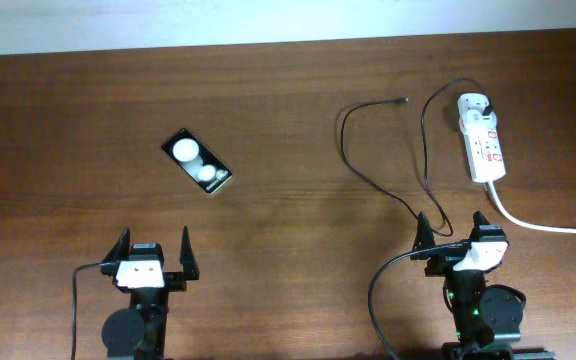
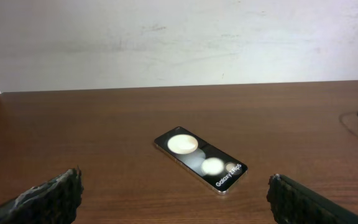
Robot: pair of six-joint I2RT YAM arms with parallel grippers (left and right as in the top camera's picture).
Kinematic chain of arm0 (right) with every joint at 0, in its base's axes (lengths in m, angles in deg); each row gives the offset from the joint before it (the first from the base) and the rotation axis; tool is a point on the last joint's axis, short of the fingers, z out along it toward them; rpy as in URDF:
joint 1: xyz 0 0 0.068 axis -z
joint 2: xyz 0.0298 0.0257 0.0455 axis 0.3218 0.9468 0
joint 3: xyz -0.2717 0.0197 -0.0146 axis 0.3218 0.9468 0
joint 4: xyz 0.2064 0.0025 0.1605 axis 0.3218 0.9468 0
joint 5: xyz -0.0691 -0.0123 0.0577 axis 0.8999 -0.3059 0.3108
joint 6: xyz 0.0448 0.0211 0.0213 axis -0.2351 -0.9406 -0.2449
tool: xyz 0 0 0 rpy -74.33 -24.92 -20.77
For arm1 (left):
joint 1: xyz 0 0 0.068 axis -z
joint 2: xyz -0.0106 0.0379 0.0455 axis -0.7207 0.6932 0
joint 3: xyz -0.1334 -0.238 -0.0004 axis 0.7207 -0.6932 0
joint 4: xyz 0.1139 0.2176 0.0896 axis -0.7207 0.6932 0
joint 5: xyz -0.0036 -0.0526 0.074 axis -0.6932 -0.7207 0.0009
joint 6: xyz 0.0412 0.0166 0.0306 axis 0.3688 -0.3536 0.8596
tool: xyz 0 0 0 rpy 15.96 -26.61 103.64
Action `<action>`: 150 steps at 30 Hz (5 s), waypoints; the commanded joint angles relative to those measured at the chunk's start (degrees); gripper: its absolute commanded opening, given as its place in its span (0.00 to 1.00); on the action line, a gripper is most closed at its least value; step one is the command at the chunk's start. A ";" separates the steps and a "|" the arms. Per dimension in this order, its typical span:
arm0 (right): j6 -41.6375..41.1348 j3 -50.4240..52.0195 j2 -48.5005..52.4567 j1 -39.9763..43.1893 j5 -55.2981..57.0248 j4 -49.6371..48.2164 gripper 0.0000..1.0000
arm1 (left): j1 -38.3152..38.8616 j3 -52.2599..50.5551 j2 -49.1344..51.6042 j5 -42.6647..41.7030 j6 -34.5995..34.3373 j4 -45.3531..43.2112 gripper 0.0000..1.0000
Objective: Plug charger to phone and switch on socket
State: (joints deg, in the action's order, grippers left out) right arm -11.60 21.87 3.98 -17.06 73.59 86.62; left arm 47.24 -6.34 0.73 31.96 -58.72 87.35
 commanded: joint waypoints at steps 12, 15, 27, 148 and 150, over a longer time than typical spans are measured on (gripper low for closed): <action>-0.20 0.39 -0.37 0.17 0.28 0.20 0.98 | 0.22 -0.13 -0.31 -1.07 0.94 0.33 0.99; -0.20 0.39 -0.37 0.17 0.26 0.20 0.99 | 0.22 -0.13 -0.31 -1.07 0.94 0.33 0.99; -0.20 0.39 -0.37 0.17 0.26 0.20 0.99 | 0.22 -0.13 -0.31 -1.07 0.94 0.33 0.99; -0.20 0.39 -0.37 0.17 0.26 0.20 0.99 | 2.21 104.91 130.62 -4.76 -46.58 54.10 0.99; -0.20 0.39 -0.37 0.17 0.28 0.20 0.98 | 2.80 104.91 130.62 -3.32 -46.95 53.79 0.99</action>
State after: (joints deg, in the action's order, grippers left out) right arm -11.57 21.87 3.98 -17.06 73.59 86.62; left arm 49.56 97.63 130.86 26.71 -104.10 141.42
